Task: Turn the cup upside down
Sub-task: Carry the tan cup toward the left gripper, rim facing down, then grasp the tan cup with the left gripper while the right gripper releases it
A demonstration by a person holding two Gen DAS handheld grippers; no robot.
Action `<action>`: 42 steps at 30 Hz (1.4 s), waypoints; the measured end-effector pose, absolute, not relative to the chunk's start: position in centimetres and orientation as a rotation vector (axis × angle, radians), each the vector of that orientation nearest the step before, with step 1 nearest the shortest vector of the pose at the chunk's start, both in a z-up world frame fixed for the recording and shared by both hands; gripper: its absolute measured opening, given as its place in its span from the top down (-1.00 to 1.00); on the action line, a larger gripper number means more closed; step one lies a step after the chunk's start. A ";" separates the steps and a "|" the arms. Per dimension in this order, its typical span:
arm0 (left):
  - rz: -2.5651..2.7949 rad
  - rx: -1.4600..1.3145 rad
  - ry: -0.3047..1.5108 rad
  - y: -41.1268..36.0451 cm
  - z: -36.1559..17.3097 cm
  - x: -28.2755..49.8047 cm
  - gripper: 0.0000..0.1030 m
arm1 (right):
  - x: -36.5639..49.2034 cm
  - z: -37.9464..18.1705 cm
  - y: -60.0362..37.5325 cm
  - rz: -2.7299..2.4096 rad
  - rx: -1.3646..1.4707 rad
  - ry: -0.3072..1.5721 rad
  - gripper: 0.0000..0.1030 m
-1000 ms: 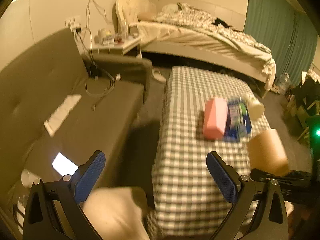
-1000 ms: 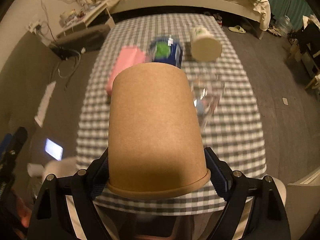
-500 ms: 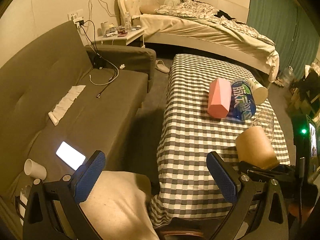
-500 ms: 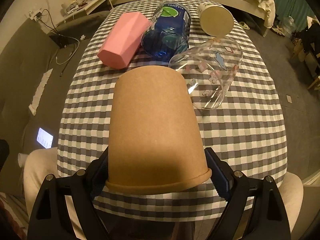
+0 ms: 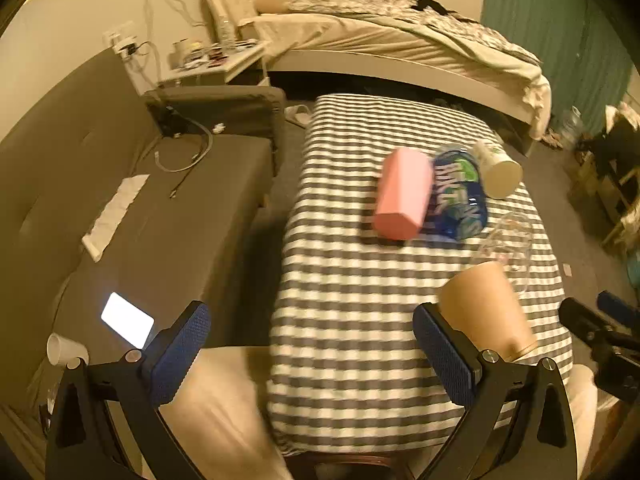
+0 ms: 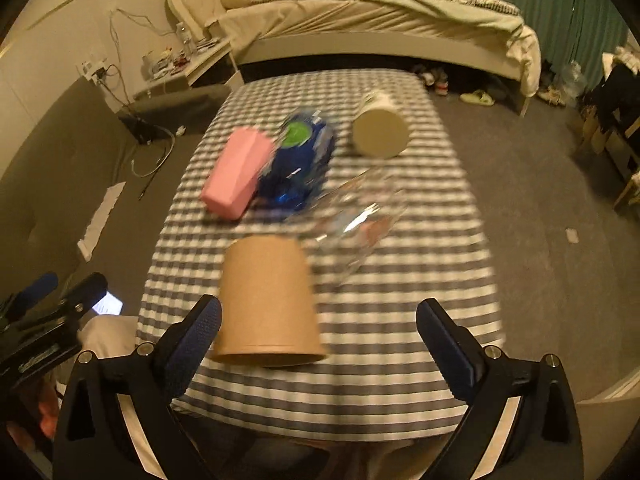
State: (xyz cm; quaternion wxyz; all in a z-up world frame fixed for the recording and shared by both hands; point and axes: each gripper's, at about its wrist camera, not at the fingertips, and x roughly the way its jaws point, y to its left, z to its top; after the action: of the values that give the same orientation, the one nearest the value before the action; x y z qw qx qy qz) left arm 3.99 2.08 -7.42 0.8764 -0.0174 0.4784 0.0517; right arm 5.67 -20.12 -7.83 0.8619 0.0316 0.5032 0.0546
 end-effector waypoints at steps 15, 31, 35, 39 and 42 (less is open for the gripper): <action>-0.051 0.012 1.151 -6.9 -8.8 10.9 -1.00 | 5.1 -8.8 -30.5 0.009 0.119 1.082 -0.91; -0.199 -0.043 1.457 -11.4 -15.4 15.1 -0.93 | 6.7 -12.4 -32.5 0.010 0.181 1.153 -0.91; -0.240 -0.092 1.507 -11.6 -16.2 15.4 -0.79 | 6.8 -12.7 -32.5 0.007 0.188 1.158 -0.91; -0.266 -0.094 1.517 -11.8 -16.0 15.2 -0.62 | 6.6 -12.5 -32.5 0.001 0.190 1.157 -0.91; -0.277 -0.074 1.449 -11.5 -14.3 14.3 -0.62 | 6.4 -12.1 -32.4 -0.004 0.187 1.151 -0.91</action>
State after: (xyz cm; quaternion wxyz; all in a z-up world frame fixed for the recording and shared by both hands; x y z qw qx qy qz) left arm 14.30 -11.49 -14.29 0.7394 -0.0339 0.6604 -0.1261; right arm 6.45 -32.44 -12.13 0.8348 0.0881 0.5435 -0.0019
